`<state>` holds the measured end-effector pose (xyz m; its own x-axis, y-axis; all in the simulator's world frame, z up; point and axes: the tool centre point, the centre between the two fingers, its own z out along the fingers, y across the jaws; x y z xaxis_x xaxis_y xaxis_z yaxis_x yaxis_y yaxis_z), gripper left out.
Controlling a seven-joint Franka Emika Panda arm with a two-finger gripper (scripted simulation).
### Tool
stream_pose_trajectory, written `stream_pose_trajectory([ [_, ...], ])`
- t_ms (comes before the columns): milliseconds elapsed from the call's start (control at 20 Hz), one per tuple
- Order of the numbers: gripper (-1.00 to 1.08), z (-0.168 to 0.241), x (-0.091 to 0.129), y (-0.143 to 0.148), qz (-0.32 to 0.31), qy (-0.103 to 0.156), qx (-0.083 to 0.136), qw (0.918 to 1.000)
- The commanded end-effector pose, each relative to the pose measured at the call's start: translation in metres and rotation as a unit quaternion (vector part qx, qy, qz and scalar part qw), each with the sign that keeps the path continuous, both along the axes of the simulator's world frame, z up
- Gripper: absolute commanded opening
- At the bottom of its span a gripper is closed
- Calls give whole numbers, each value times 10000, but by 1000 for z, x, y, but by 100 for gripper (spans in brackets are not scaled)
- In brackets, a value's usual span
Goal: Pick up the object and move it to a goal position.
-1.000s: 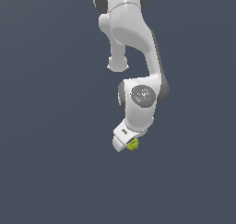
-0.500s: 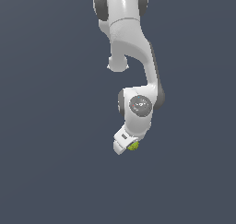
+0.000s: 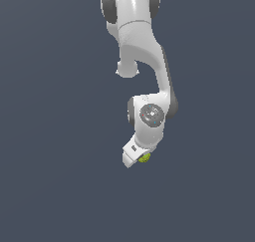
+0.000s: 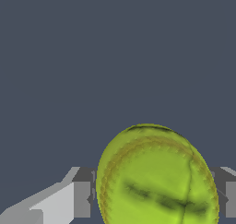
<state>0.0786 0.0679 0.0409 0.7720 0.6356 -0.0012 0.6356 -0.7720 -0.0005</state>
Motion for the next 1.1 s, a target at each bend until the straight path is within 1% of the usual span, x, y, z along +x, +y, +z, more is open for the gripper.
stream_pose_trajectory([
  [0, -100, 0, 0, 0, 1, -6, 1, 10000],
  [300, -100, 2, -1, -1, 1, -1, 0, 10000],
  [550, -100, 12, -6, -10, 1, -1, 0, 10000],
  [800, -100, 32, -16, -27, 1, -1, 0, 10000],
  [1050, -100, 63, -31, -55, 0, -1, -3, 10000],
])
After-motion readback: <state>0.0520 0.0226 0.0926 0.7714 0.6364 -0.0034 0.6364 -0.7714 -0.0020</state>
